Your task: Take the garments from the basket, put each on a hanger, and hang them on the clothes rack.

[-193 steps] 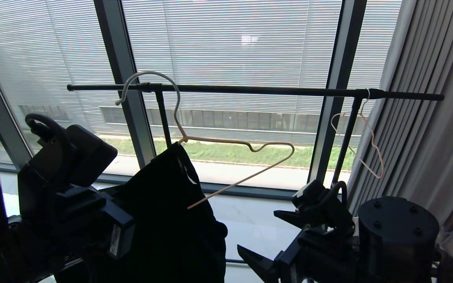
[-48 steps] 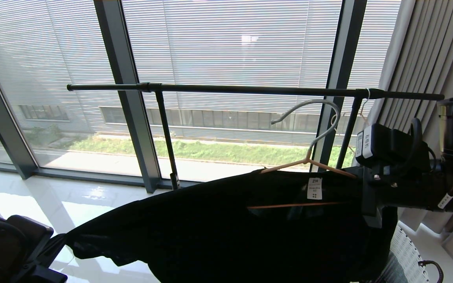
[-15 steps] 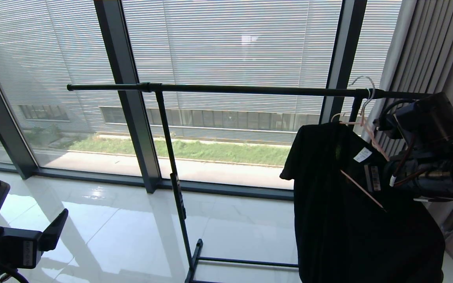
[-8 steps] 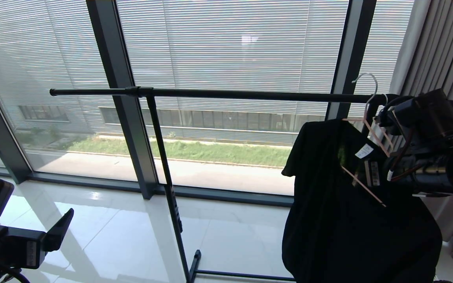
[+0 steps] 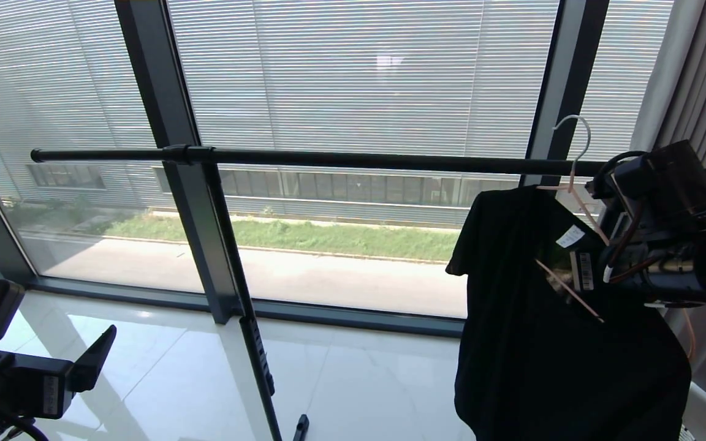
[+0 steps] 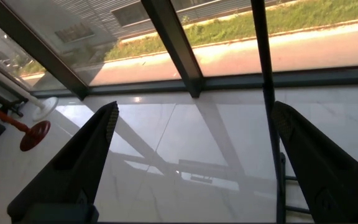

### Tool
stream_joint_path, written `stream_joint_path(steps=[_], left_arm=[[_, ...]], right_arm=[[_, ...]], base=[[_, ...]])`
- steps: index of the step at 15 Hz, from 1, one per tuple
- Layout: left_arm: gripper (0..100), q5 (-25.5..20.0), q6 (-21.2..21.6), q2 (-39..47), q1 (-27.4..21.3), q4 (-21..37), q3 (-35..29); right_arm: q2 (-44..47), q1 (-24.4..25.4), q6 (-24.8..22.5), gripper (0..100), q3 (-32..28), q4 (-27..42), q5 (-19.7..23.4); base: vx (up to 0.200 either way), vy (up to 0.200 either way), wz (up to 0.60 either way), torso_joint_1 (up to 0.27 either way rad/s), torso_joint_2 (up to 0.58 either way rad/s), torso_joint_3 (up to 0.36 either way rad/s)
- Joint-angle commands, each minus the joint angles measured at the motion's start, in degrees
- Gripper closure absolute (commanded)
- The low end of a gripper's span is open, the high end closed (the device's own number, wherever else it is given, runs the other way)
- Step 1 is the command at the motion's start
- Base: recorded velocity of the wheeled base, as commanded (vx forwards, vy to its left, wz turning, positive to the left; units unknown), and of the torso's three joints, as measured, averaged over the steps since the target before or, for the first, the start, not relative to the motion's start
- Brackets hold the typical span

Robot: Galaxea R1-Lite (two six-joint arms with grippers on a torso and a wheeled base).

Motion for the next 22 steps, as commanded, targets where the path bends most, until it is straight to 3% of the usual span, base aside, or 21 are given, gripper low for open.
stream_joint_path(steps=[1, 22], left_arm=[[0, 0.0, 0.0, 0.0, 0.0, 0.0, 0.0], [0, -1.5, -0.1, -0.8, -0.8, 0.0, -1.0]], right_arm=[[0.1, 0.1, 0.0, 100, 0.0, 0.0, 0.0], [11.3, -1.4, -0.3, 100, 0.3, -5.5, 1.6]], base=[[0.2, 0.0, 0.0, 0.002, 0.0, 0.002], [0.0, 0.0, 0.0, 0.0, 0.0, 0.0]])
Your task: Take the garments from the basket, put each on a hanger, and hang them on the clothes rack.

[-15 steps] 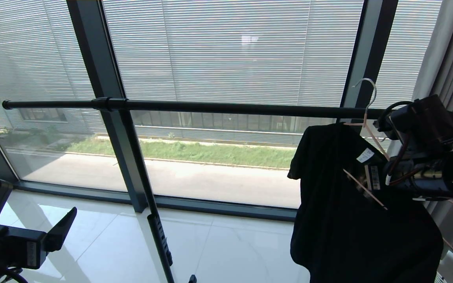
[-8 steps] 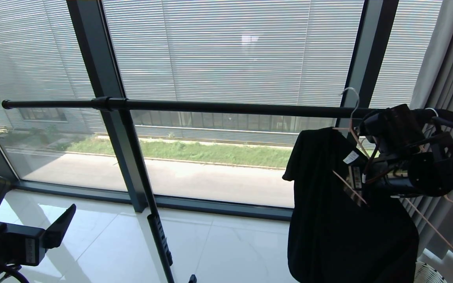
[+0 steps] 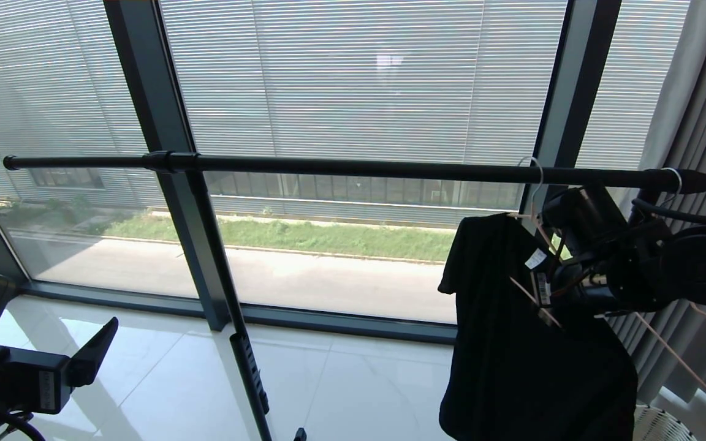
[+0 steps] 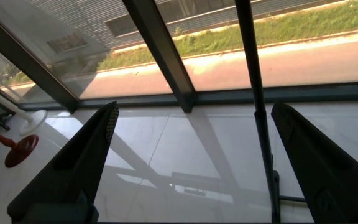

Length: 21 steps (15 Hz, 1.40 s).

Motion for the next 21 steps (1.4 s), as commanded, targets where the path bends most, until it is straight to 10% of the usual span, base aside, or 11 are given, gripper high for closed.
stream_joint_path(steps=[1, 8, 9, 21], left_arm=[[0, 0.0, 0.0, 0.0, 0.0, 0.0, 0.1], [0, 0.0, -0.2, 0.2, -0.1, 0.0, 0.1], [0, 0.0, -0.2, 0.2, 0.0, 0.0, 0.1], [0, 0.3, 0.0, 0.1, 0.4, 0.0, 0.1]], right_arm=[[0.6, 0.0, 0.0, 100, -0.2, 0.0, 0.0], [2.1, -2.0, -0.8, 100, -1.9, 0.3, 0.3], [2.1, -2.0, -0.8, 0, -1.8, 0.2, 0.5], [-17.9, 0.0, -6.6, 0, 1.3, 8.5, 3.4]], base=[[0.0, 0.0, 0.0, 0.0, 0.0, 0.0], [0.0, 0.0, 0.0, 0.0, 0.0, 0.0], [0.0, 0.0, 0.0, 0.0, 0.0, 0.0], [-0.017, 0.0, 0.0, 0.0, 0.0, 0.0]])
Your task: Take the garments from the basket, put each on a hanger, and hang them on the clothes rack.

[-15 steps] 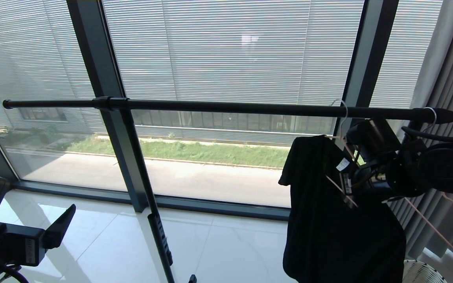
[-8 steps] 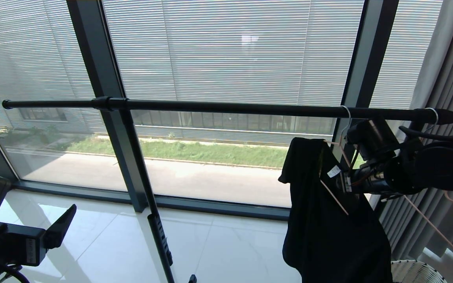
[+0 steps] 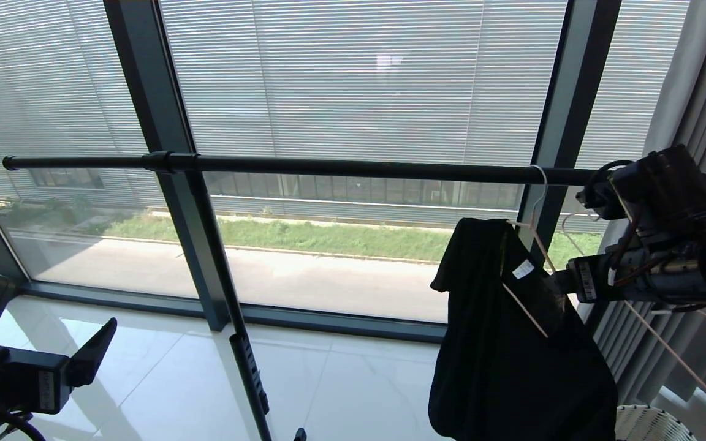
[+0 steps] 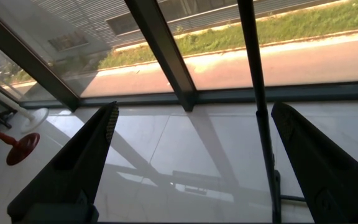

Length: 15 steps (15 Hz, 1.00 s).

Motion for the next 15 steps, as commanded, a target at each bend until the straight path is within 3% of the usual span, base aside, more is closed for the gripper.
stream_joint_path(steps=[1, 4, 6, 12, 15], left_arm=[[0, 0.1, 0.0, 0.1, 0.0, 0.0, 0.0], [0, 0.1, 0.0, 0.2, 0.0, 0.0, -0.5], [0, 0.1, 0.0, 0.2, 0.0, 0.0, -1.0], [0, 0.1, 0.1, 0.0, 0.0, 0.0, -3.0], [0, 0.1, 0.1, -1.1, 0.0, 0.0, -3.2]], right_arm=[[-9.0, 0.1, -2.7, 0, 3.0, 0.4, -0.4], [-11.6, 0.1, -4.2, 0, 5.2, 0.4, -0.9], [-12.9, -0.2, -4.7, 0, 6.3, 0.4, -3.7], [-15.0, -3.6, -8.4, 0, 8.6, 0.2, -4.7], [-17.7, -4.6, -10.6, 0, 11.1, -0.9, -4.7]], base=[[-0.2, 0.0, 0.0, 0.007, 0.01, 0.002], [-0.2, 0.0, 0.0, 0.006, 0.0, 0.001], [-0.2, 0.0, 0.0, -0.015, 0.0, 0.005], [-0.2, 0.0, 0.0, -0.001, 0.0, 0.005], [0.0, 0.0, 0.0, 0.0, 0.0, 0.0]])
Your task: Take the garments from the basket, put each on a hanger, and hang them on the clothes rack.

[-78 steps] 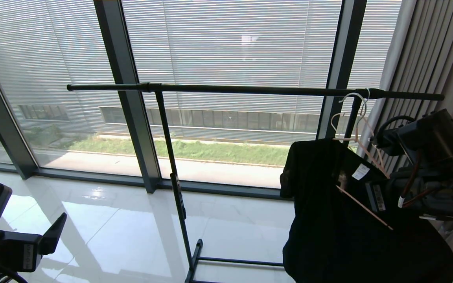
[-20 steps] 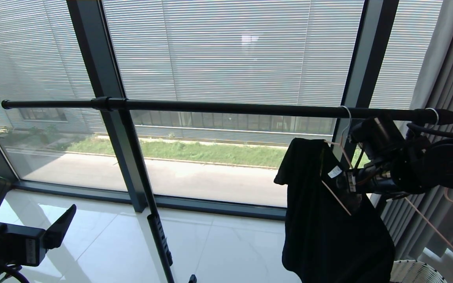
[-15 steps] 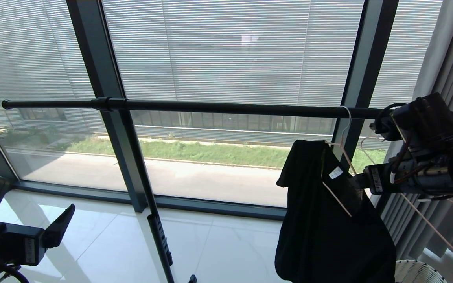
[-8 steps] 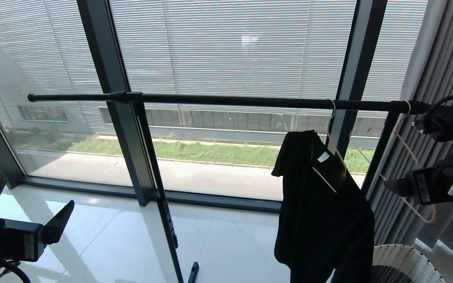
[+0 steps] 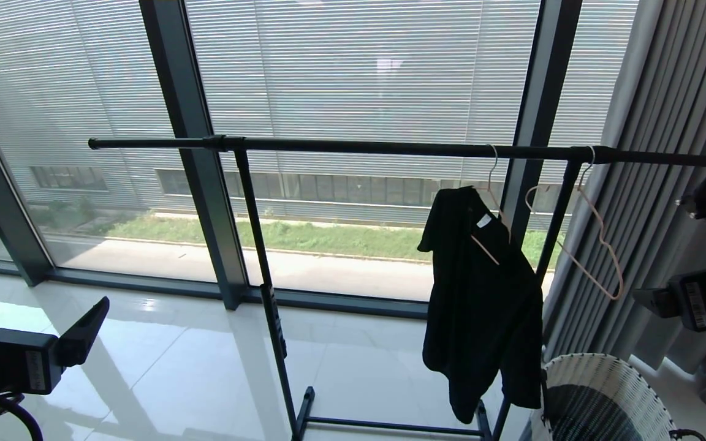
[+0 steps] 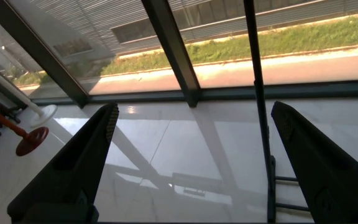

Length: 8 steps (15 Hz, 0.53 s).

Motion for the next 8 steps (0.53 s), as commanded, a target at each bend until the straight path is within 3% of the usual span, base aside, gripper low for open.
stream_joint_path(steps=[1, 4, 8], left_arm=[[0, 0.0, 0.0, -0.7, 0.0, 0.0, 0.0], [0, 0.0, 0.0, -0.7, 0.0, 0.0, 0.0], [0, 0.1, 0.0, -0.7, 0.5, 0.0, 0.0]], right_arm=[[-2.3, -0.3, -0.5, 0, 1.8, -0.2, 0.0], [-4.4, -0.3, -1.0, 0, 3.7, -0.2, 0.0], [-7.8, -0.3, -1.7, 0, 6.9, -0.2, 0.0]], base=[[0.0, 0.0, 0.0, 0.0, 0.0, 0.0], [0.0, 0.0, 0.0, 0.0, 0.0, 0.0], [0.0, 0.0, 0.0, -0.173, 0.4, 0.212]])
